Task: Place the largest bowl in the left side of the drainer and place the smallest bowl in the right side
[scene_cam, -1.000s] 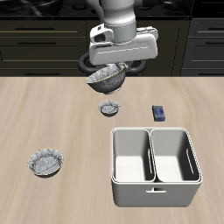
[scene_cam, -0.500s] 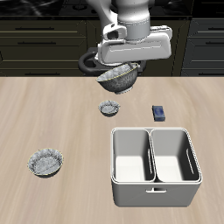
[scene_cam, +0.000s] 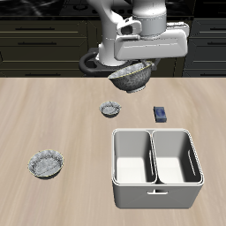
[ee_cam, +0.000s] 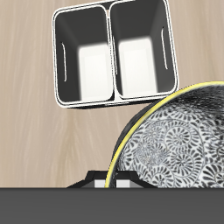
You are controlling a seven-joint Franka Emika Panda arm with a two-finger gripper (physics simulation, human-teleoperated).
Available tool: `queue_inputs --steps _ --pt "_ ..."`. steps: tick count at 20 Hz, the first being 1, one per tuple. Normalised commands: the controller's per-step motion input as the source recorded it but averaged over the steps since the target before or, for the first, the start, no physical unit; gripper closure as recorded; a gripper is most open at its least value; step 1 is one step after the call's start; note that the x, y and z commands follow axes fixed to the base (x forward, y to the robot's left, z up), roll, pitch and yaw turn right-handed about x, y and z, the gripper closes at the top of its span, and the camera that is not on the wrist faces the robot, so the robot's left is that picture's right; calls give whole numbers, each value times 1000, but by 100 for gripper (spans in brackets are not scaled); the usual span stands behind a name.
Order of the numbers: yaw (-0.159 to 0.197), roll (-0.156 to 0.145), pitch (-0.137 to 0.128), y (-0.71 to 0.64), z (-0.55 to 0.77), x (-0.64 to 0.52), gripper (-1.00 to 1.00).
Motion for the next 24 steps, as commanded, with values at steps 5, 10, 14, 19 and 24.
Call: queue_inputs --steps 5,10,14,19,24 --pt "-9 15 2 292 85 131 100" --pt "4 17 -12 192 137 81 100" --pt "-17 -6 13 109 54 126 100" --pt "-12 -19 3 72 43 188 100" --pt "-32 -43 -10 27 96 266 100"
